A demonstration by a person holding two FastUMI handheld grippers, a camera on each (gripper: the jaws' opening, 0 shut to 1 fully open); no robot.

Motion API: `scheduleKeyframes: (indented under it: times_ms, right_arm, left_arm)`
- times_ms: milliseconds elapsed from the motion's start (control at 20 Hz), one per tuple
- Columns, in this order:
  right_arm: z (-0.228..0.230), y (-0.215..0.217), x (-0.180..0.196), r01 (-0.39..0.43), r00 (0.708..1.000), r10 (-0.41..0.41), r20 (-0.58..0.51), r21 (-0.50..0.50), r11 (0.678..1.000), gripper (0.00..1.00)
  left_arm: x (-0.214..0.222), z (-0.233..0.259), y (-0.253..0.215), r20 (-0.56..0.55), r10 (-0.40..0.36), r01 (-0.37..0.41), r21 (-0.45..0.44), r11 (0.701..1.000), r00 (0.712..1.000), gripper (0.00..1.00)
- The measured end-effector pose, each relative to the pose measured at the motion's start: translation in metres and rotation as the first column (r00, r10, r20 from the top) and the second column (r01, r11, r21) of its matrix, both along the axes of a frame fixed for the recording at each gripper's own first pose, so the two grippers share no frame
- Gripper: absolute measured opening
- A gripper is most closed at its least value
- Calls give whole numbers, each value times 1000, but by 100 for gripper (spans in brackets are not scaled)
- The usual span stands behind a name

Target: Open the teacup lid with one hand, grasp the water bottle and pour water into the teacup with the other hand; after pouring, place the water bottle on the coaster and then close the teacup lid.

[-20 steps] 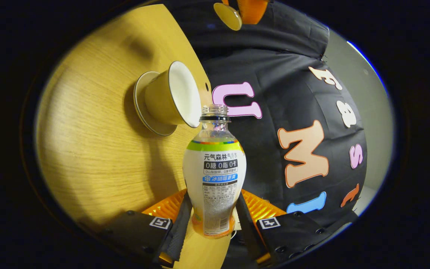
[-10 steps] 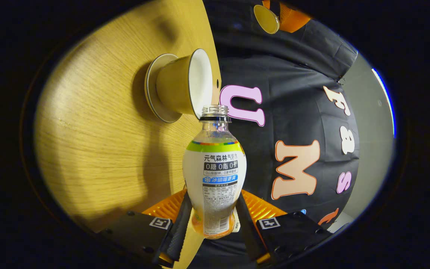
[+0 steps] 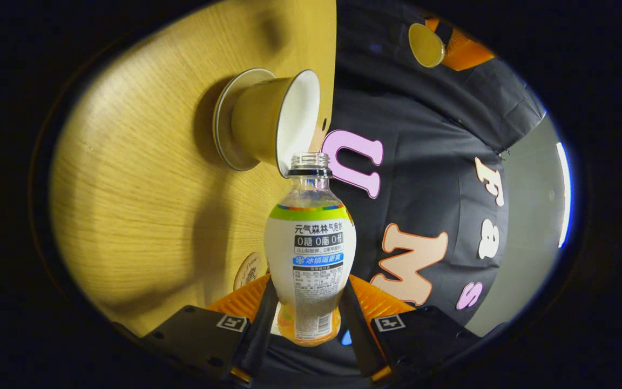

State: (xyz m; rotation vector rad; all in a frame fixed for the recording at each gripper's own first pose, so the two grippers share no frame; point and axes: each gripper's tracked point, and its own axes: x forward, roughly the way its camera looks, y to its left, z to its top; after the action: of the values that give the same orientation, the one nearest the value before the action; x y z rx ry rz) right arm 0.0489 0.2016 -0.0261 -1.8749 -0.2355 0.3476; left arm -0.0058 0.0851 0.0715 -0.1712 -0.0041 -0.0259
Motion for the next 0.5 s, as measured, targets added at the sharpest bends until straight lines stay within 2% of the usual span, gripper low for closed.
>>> scheduleKeyframes:
  times_ms: [500]
  right_arm:
    - [10,10,-2,-54,996,63,57,-149,987,70]
  left_arm:
    - [-1,1,1,0,-3,3,-16,1000,1000,24]
